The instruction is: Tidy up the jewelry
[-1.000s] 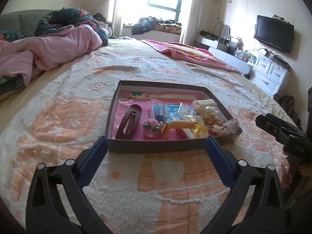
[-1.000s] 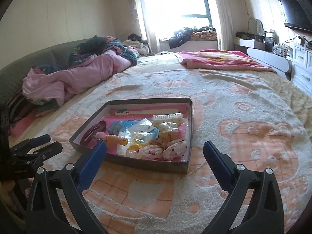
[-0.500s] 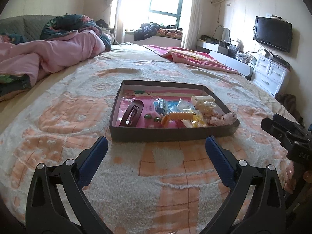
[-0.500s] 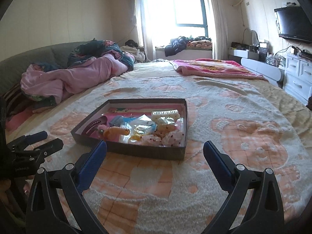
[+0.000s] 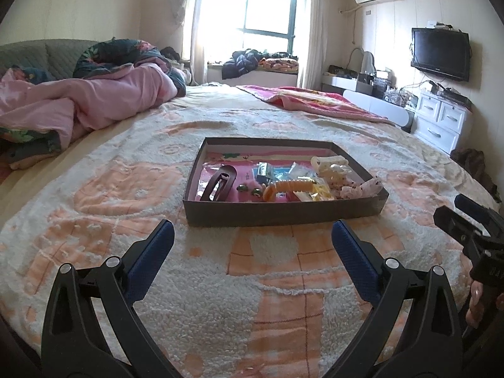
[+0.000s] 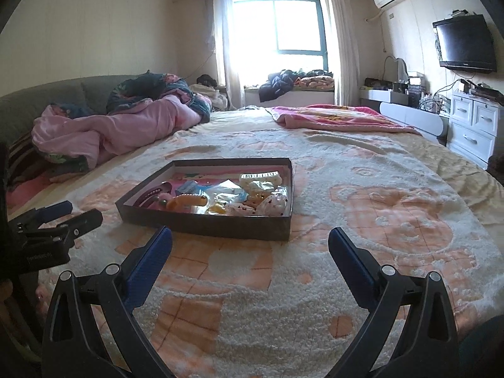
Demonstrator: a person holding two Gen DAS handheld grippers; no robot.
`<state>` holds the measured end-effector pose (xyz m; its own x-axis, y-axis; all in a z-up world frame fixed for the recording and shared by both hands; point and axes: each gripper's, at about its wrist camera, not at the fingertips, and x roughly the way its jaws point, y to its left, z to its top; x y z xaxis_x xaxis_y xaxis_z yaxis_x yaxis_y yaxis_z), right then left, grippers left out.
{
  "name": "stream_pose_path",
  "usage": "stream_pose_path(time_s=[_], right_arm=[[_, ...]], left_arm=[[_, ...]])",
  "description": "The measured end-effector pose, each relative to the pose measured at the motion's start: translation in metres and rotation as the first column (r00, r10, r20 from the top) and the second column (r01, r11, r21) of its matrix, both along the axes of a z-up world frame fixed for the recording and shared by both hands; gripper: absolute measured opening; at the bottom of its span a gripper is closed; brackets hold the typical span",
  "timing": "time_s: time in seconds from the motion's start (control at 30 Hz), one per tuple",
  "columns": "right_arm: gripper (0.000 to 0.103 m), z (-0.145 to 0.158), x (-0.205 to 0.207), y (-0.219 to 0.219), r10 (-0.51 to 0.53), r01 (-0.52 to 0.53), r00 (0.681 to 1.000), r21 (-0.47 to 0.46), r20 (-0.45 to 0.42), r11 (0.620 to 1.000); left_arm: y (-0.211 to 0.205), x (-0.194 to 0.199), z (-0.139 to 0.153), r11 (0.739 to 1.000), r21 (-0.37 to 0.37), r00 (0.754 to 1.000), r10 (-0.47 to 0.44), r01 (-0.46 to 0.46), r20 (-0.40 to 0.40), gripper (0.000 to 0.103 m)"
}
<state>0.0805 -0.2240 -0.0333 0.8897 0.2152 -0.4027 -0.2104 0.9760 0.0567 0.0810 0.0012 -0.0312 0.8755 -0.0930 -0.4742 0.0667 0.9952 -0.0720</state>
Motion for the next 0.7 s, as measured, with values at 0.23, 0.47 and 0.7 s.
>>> stream_pose_path(time_s=[0.23, 0.47, 0.7], right_arm=[[0.096, 0.0011, -0.0031, -0.0007, -0.014, 0.014, 0.996, 0.001, 0.09, 1.0], [0.096, 0.0019, 0.0009, -0.0011, -0.021, 0.022, 0.994, -0.001, 0.103, 1.0], [0.096, 0.0013, 0.0026, 0.0006, -0.014, 0.014, 0.995, -0.001, 0.094, 1.0]], left_arm=[[0.0034, -0.0056, 0.0018, 1.0, -0.01, 0.999, 0.013, -0.013, 0.043, 0.092], [0.0045, -0.0045, -0.0014, 1.0, -0.015, 0.999, 0.023, -0.022, 0.046, 0.092], [0.0054, -0.004, -0.0022, 0.999, -0.011, 0.999, 0.033, -0.032, 0.044, 0.092]])
